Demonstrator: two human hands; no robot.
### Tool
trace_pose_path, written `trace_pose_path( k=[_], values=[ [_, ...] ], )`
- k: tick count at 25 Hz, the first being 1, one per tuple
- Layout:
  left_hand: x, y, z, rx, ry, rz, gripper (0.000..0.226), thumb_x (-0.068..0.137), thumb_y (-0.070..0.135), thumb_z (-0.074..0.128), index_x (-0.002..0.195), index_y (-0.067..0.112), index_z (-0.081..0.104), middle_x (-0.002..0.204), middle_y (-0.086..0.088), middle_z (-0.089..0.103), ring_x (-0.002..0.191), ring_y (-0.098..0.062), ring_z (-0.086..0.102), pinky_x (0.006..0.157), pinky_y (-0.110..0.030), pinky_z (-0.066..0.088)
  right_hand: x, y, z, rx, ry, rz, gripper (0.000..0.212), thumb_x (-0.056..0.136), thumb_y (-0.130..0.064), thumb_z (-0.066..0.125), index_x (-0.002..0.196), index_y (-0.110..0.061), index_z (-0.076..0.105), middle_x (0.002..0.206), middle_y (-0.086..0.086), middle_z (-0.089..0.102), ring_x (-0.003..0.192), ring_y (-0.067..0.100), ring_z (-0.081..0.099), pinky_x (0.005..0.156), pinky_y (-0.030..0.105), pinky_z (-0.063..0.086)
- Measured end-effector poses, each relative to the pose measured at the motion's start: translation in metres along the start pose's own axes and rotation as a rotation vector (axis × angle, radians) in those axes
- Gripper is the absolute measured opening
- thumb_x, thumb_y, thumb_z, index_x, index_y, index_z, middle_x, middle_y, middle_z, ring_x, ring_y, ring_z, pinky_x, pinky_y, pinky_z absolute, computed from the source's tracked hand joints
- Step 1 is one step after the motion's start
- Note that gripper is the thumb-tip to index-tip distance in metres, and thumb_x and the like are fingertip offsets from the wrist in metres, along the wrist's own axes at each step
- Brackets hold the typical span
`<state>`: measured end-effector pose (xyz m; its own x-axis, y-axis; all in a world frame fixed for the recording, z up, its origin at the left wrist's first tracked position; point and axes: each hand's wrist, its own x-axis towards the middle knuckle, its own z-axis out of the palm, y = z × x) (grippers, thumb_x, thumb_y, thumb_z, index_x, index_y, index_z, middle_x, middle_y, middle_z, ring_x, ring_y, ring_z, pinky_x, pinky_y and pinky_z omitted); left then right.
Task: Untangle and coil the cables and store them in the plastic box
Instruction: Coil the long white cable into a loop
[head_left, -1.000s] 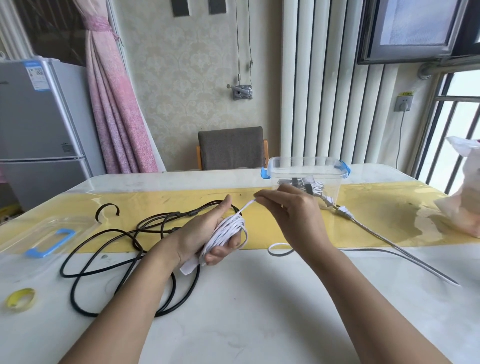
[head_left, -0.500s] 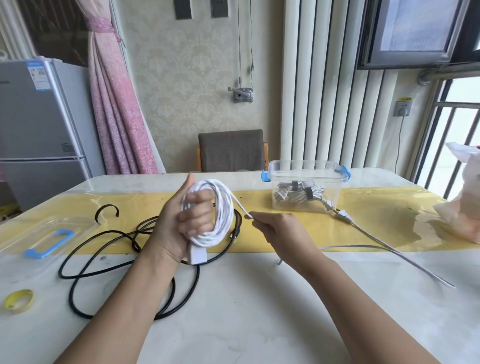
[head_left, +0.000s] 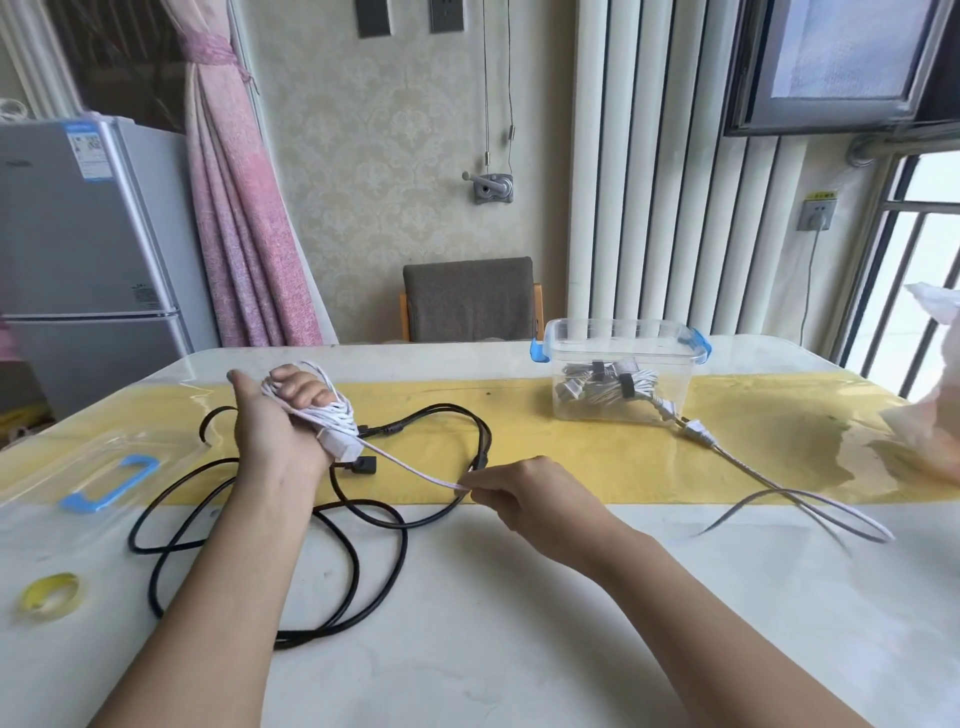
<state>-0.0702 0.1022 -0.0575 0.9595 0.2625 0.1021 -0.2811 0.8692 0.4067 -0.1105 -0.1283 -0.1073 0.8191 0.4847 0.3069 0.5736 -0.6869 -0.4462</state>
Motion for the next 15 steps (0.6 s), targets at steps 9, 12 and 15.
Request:
trace_pose_path(
  k=[9, 12, 15],
  values=[
    [-0.011, -0.038, -0.002, 1.283, -0.142, 0.54, 0.054, 0.096, 0.052, 0.038, 0.058, 0.013, 0.038, 0.038, 0.002, 0.04, 0.034, -0.02, 0.038, 0.04, -0.022, 0.033, 0.001, -0.008, 0.01, 0.038, 0.052, -0.219, 0.021, 0.097, -0.026, 0.051, 0.1, -0.015, 0.069, 0.064, 0.006, 0.051, 0.061, 0.023, 0.033, 0.055, 0.033, 0.034],
    [-0.01, -0.038, -0.011, 1.586, -0.331, 0.607, 0.065, 0.089, 0.06, 0.042, 0.056, 0.004, 0.041, 0.04, -0.008, 0.044, 0.034, -0.02, 0.043, 0.044, -0.027, 0.04, 0.0, -0.014, 0.006, -0.022, 0.159, -0.298, 0.02, 0.094, -0.027, 0.055, 0.088, -0.015, 0.069, 0.061, 0.002, 0.054, 0.057, 0.021, 0.039, 0.053, 0.032, 0.037],
    [-0.019, -0.042, -0.009, 1.627, -0.511, 0.407, 0.073, 0.078, 0.076, 0.04, 0.063, 0.005, 0.046, 0.037, -0.002, 0.042, 0.03, -0.016, 0.039, 0.039, -0.017, 0.035, -0.001, -0.017, -0.005, 0.013, 0.381, -0.302, 0.018, 0.089, -0.033, 0.06, 0.084, -0.019, 0.07, 0.067, -0.006, 0.064, 0.057, 0.012, 0.049, 0.052, 0.031, 0.045]
  ],
)
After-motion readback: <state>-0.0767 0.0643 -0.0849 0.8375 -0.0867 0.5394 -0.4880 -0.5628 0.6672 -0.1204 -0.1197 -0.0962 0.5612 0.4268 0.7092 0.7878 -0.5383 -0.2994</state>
